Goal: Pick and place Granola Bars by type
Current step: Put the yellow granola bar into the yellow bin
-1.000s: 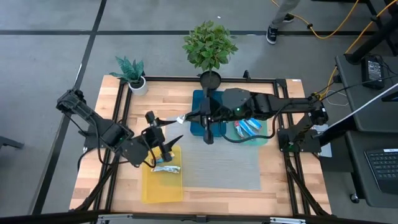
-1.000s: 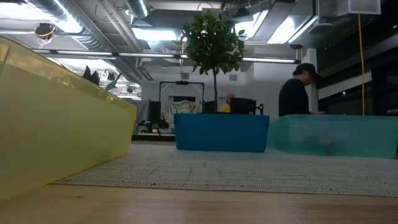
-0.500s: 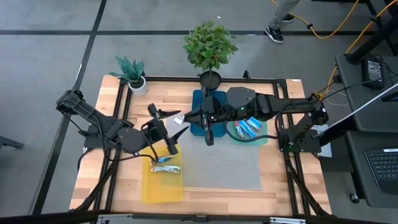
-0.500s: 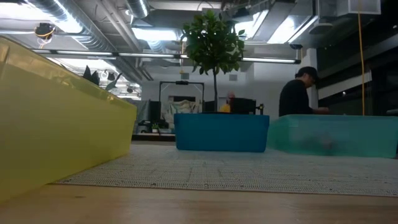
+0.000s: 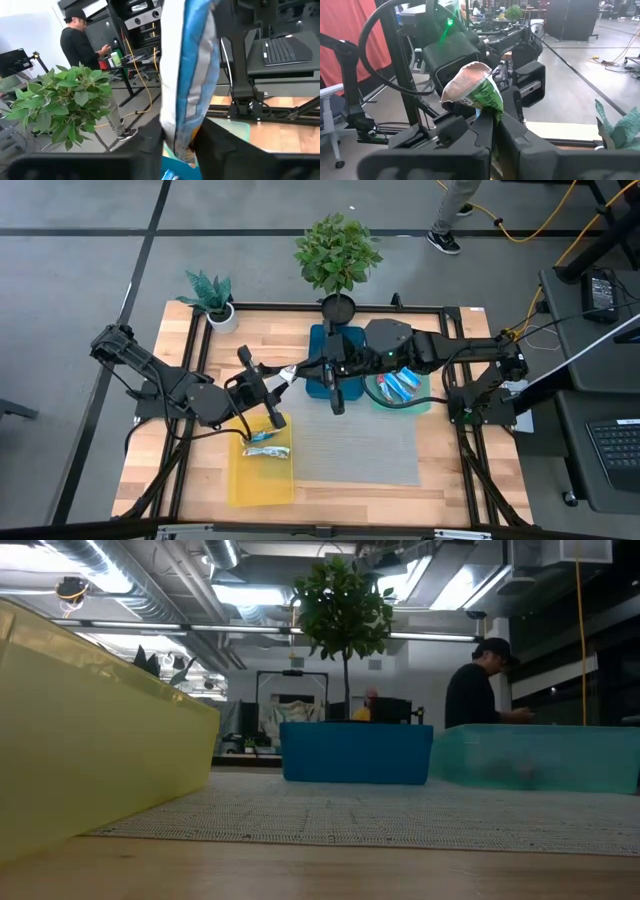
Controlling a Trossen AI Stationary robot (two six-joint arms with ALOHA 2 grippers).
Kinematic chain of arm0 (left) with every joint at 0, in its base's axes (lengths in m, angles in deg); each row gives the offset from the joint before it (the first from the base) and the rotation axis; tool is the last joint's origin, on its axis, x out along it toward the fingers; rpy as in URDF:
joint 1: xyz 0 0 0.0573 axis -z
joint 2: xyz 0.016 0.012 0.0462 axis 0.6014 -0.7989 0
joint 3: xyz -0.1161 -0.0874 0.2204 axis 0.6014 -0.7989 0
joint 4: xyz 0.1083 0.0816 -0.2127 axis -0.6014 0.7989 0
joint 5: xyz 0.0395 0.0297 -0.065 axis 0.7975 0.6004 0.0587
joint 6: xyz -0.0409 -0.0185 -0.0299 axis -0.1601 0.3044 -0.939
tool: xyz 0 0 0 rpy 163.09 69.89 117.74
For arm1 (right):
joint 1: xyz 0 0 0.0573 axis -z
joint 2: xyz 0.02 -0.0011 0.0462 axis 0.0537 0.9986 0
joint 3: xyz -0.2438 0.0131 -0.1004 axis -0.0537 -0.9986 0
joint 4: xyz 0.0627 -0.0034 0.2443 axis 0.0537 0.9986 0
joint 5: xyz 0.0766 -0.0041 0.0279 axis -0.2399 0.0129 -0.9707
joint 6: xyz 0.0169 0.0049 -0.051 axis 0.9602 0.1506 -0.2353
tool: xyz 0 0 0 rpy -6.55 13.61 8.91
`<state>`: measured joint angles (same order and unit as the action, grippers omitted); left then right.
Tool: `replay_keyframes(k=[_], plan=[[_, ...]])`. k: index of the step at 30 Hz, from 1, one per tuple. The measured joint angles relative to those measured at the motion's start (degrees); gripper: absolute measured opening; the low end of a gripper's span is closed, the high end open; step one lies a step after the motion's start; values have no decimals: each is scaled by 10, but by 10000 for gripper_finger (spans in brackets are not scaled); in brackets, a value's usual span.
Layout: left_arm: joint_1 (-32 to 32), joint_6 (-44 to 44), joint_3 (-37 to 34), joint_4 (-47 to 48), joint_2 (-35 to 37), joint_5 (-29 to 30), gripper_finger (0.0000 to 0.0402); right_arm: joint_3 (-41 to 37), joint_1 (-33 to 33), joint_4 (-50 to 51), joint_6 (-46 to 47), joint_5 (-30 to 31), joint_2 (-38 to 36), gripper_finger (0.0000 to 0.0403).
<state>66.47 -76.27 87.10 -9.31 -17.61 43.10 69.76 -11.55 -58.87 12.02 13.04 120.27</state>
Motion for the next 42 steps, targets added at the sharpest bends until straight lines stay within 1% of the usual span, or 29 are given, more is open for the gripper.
replay_keyframes(k=[3, 5, 7, 9, 12, 16, 19, 21, 23, 25, 27, 30, 32, 34, 36, 40, 42], plan=[[0, -4, 0, 0, 0, 0, 48, 0, 0, 1, 2, -1, 0, 18], [0, -6, 0, 0, 0, -1, 27, 0, 0, 2, 1, -14, 0, 18], [0, -8, 0, 0, 0, -4, 18, 0, 1, 3, -1, -32, 0, 19], [0, -9, 0, -1, 0, -12, 18, 0, 1, 4, -2, -49, 0, 25], [0, -9, 0, -4, 0, -17, 24, 0, 1, 6, -29, -74, 0, 50], [2, -9, 0, -4, 0, -15, 21, 0, 0, 29, -61, -74, -5, 115], [11, -2, 1, -21, 1, -12, 15, 0, 0, 77, -78, -34, -17, 176], [22, 7, 6, -21, 1, -4, 15, 0, 2, 123, -78, 16, -29, 215], [37, 15, 12, -21, 1, 18, 16, 0, 5, 187, -79, 61, -45, 249], [59, 16, 18, -16, 2, 41, 17, 0, 5, 253, -74, 110, -63, 274], [89, 16, 21, -5, 2, 65, 17, 0, 5, 321, -57, 157, -81, 288], [146, 15, 23, 11, 2, 117, 16, 0, 4, 407, -18, 207, -110, 290], [181, 1, 23, 21, 2, 167, 16, 0, 4, 447, 5, 234, -131, 283], [211, -28, 23, 35, 4, 220, 16, 0, 4, 470, 22, 262, -151, 272], [228, -63, 23, 49, 8, 247, 16, 0, 4, 476, 32, 285, -171, 261], [232, -121, 22, 76, 12, 240, 16, 0, 4, 474, 33, 303, -202, 239], [222, -164, 15, 101, 12, 214, 16, 0, 4, 473, 31, 305, -211, 230]])
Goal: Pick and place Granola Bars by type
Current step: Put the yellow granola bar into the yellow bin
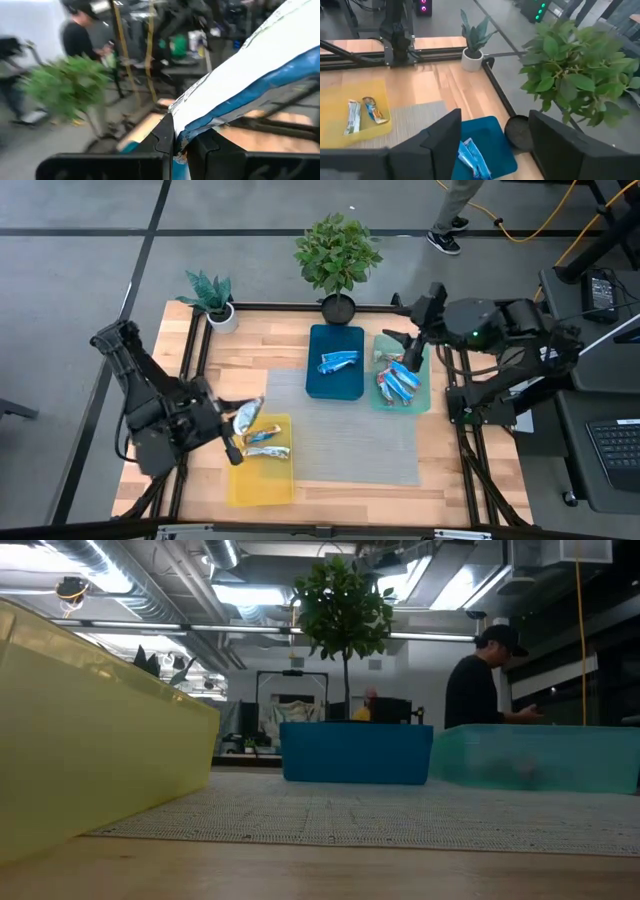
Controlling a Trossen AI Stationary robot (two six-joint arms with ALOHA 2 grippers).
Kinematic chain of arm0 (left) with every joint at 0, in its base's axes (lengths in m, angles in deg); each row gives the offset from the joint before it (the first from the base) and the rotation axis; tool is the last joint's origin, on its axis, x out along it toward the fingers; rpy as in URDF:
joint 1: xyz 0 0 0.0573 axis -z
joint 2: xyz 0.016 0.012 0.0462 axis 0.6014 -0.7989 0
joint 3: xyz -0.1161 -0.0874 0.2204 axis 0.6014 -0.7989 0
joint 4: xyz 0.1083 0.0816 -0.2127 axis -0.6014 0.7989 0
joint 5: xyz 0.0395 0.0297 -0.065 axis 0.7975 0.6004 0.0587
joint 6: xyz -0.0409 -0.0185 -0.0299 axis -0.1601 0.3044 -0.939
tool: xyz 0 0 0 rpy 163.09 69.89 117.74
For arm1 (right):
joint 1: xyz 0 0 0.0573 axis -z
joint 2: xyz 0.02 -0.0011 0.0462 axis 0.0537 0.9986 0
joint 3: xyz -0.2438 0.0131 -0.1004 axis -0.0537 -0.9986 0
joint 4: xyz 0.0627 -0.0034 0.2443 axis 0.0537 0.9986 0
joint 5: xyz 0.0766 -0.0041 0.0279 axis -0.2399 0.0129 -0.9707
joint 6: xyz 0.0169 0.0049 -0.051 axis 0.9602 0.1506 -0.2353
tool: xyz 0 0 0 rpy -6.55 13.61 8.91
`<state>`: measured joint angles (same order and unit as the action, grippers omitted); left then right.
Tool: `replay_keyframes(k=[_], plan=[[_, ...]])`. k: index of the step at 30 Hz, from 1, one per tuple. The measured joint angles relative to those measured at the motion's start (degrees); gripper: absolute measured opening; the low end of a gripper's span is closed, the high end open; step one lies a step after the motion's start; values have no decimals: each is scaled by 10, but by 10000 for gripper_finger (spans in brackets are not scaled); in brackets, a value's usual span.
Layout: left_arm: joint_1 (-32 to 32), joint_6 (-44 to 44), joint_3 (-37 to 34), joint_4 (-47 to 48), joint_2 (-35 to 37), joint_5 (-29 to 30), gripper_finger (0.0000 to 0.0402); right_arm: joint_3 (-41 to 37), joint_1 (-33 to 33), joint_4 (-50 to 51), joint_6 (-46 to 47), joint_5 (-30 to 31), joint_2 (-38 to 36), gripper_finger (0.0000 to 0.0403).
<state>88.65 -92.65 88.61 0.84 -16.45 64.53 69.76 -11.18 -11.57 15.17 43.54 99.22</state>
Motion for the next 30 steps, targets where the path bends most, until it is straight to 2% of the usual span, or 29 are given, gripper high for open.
replay_keyframes(k=[3, 8, 11, 16, 18, 21, 25, 30], plan=[[-22, -123, -14, 74, 0, -73, 17, 0, 0, 5, 0, 0, -8, 217], [-55, -413, -17, 304, -14, -267, 17, 0, 0, 54, 14, 0, -16, 203], [-58, -569, -17, 433, -21, -359, 17, 0, 0, 81, 27, 2, -22, 196], [-58, -739, -17, 599, -44, -519, 17, 0, 0, 84, 24, 10, -30, 189], [-58, -772, -17, 626, -59, -552, 17, 0, 0, 85, 13, 21, -29, 189], [-60, -777, -17, 610, -79, -572, 17, 0, 0, 84, -3, 26, -29, 188], [-75, -751, -17, 576, -121, -604, 17, 0, 0, 77, -26, 27, -29, 188], [-91, -688, -17, 518, -183, -671, 17, 0, 0, 73, -48, 35, -30, 188]])
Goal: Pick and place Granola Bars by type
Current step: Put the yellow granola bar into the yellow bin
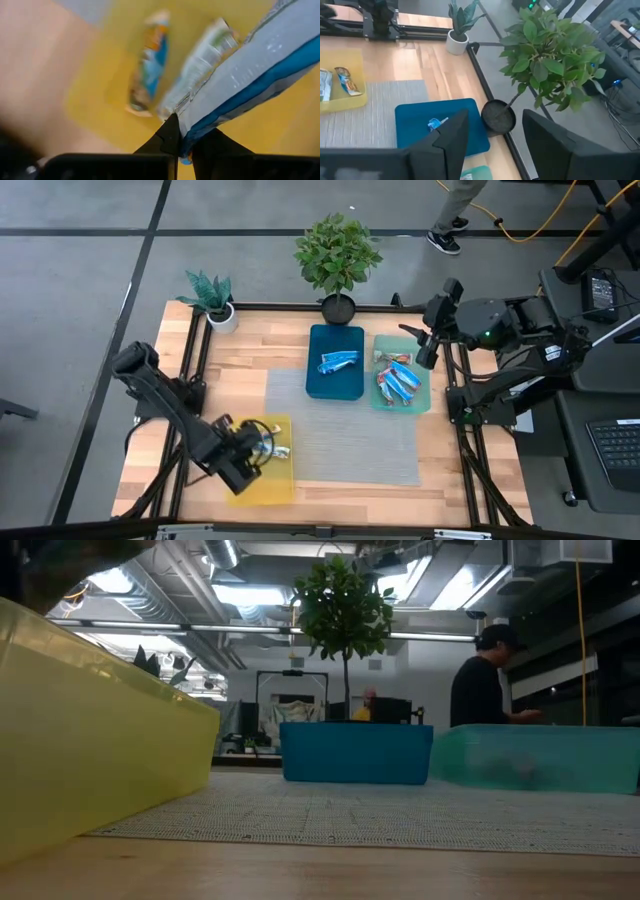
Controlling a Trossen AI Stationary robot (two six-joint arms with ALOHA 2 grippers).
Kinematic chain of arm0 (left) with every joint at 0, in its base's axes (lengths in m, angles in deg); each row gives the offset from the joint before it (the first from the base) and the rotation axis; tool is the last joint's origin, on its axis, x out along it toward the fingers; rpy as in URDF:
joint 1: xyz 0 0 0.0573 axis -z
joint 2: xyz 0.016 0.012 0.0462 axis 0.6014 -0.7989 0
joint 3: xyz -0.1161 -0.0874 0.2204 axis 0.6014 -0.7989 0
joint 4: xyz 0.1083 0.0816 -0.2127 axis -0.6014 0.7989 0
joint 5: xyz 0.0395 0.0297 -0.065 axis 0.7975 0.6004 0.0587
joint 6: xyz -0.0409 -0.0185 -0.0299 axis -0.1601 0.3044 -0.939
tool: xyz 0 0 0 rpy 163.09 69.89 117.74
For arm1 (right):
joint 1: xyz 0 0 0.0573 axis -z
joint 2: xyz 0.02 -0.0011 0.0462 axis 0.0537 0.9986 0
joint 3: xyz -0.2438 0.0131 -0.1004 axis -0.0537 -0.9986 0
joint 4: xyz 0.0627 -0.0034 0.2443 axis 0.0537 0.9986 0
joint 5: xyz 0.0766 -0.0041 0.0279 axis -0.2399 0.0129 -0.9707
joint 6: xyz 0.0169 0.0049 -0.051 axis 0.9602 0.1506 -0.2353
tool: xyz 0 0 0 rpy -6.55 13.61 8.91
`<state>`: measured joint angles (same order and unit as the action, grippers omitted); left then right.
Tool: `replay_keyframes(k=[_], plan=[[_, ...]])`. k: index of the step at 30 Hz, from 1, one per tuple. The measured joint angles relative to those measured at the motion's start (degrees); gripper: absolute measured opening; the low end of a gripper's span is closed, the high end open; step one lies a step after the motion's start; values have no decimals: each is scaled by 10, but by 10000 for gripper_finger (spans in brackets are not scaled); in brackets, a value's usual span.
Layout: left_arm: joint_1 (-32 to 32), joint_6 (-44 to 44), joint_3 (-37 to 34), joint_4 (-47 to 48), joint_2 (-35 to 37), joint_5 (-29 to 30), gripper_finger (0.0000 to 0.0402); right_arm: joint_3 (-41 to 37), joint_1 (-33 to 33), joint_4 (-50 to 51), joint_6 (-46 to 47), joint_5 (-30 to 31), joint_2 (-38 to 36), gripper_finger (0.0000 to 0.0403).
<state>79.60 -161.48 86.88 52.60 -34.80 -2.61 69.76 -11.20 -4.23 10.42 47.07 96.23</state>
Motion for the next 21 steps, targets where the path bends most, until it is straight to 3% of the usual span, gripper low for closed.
replay_keyframes(k=[9, 16, 21], plan=[[-1, 89, 0, -74, -77, -40, 17, 0, 0, 1, -2, 1, -6, 188], [-6, 172, 0, -110, -123, -111, 17, 0, 0, 2, 2, 1, -14, 188], [-8, 178, 0, -111, -128, -110, 20, 0, 0, 2, 2, 1, -16, 188]])
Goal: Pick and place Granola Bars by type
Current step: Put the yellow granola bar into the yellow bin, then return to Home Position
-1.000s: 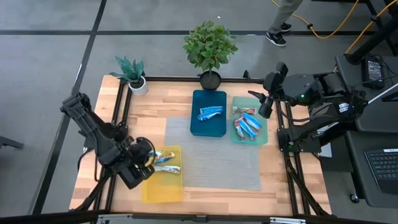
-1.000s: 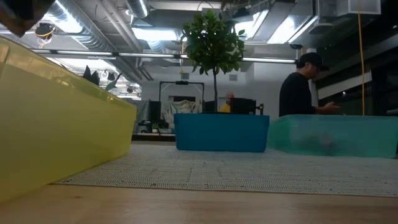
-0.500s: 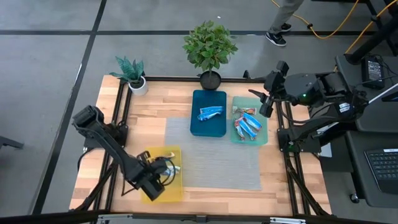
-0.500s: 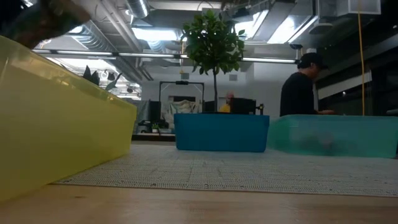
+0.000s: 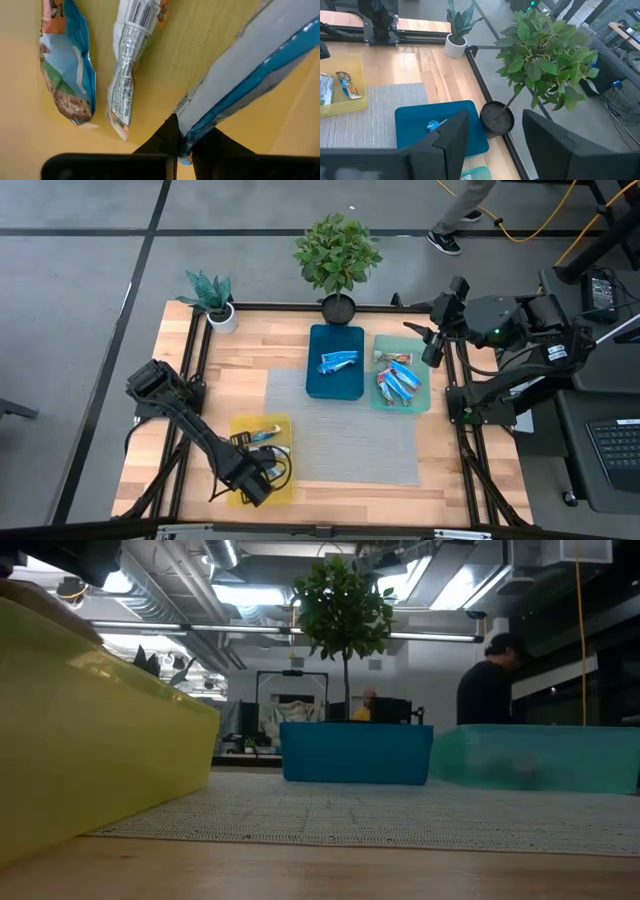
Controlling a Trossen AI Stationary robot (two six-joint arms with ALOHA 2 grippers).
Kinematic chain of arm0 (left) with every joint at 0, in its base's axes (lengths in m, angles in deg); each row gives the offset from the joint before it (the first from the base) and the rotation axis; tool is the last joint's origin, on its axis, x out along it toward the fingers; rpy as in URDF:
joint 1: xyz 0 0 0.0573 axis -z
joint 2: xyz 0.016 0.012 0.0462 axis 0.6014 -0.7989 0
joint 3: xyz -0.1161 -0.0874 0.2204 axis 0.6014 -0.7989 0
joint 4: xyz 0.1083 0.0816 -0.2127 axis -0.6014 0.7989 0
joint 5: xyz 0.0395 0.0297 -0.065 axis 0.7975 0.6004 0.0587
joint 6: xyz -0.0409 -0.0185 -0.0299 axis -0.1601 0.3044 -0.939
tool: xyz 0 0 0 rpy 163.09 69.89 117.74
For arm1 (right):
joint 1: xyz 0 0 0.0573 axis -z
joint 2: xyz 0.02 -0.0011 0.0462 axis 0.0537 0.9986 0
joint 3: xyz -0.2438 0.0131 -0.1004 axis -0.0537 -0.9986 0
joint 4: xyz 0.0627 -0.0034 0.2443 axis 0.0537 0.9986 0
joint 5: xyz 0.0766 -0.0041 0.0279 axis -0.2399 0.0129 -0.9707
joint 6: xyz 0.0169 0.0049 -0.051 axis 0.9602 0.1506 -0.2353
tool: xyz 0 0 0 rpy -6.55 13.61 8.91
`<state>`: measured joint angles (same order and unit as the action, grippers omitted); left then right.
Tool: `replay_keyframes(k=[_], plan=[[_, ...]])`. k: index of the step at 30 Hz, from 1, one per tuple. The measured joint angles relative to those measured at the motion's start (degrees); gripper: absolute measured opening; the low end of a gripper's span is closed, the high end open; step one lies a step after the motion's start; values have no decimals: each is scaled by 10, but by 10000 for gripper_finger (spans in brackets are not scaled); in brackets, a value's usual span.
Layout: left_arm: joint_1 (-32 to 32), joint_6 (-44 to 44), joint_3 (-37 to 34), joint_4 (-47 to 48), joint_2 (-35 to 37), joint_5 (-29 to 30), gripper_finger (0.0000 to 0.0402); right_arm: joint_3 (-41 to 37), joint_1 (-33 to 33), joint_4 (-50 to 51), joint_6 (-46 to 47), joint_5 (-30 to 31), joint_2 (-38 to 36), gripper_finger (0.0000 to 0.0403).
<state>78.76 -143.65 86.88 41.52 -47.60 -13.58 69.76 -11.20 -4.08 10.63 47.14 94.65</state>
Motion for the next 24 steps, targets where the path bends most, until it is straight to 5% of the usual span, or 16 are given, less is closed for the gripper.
replay_keyframes(k=[18, 24], plan=[[-11, -5, 0, 65, 20, -2, 149, 0, 0, -2, -2, 0, 0, 188], [1, -39, 0, 95, 107, 118, 151, 0, 0, 6, -2, 0, 0, 188]])
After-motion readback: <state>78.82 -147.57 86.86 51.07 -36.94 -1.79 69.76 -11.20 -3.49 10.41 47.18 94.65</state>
